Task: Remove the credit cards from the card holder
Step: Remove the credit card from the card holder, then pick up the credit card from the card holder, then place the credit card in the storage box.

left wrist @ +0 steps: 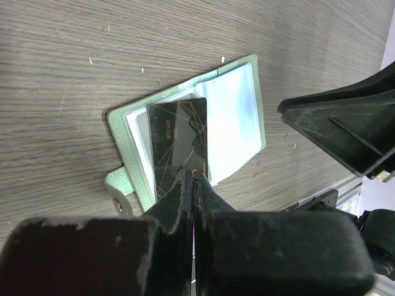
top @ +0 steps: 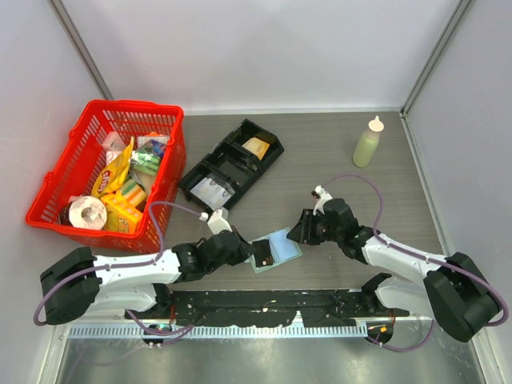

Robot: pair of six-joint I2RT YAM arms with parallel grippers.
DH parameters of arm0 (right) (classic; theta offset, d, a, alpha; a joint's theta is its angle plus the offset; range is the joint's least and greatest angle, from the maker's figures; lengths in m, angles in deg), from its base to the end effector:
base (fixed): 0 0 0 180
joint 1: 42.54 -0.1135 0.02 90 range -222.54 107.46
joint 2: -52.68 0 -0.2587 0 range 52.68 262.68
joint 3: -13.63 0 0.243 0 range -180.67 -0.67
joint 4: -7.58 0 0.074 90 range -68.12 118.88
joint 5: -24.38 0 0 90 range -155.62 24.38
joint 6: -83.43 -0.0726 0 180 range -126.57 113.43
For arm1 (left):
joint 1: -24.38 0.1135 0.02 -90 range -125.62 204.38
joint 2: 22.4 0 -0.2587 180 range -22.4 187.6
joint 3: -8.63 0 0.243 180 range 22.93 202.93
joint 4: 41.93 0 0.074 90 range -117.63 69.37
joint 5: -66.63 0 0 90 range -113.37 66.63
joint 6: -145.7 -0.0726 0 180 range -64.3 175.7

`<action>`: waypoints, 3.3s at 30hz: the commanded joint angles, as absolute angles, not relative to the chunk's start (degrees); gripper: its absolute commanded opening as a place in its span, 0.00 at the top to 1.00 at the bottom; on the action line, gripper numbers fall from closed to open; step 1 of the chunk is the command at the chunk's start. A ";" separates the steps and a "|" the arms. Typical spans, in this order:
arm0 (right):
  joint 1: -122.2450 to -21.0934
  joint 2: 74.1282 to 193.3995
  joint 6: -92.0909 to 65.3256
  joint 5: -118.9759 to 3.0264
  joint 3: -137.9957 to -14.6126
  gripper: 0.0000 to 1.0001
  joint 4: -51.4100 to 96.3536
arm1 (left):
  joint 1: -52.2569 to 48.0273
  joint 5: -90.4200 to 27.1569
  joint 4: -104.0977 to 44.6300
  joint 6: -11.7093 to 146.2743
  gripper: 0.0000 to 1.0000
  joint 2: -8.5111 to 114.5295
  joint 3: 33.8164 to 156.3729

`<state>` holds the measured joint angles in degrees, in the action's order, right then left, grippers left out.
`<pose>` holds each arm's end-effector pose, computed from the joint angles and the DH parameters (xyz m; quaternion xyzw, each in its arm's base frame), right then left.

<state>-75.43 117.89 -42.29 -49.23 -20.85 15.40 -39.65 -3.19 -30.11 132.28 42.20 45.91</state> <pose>0.1843 0.1436 0.1347 -0.0398 0.8929 0.3482 0.2825 0.1255 -0.2005 0.1459 -0.1720 0.8756 -0.3447 0.2914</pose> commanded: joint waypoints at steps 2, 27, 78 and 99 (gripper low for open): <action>-75.32 115.35 -38.83 -43.13 -23.70 0.57 11.42 | -39.69 -0.96 -24.12 128.39 0.90 41.41 49.11; -77.87 138.63 -43.21 -30.19 -30.46 0.53 -2.20 | -39.25 -8.07 -17.70 125.31 0.98 56.44 58.08; -73.83 129.06 -49.98 -47.75 -36.79 0.99 -3.87 | -16.24 -6.84 1.80 98.88 0.25 31.30 74.49; -75.85 170.43 -51.39 -67.81 -69.83 0.99 -28.30 | -2.95 -5.71 1.64 82.95 0.00 30.25 81.02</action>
<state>-74.14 165.19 -51.76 -63.59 -65.22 -21.21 -3.95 -6.55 3.83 85.00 32.28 81.21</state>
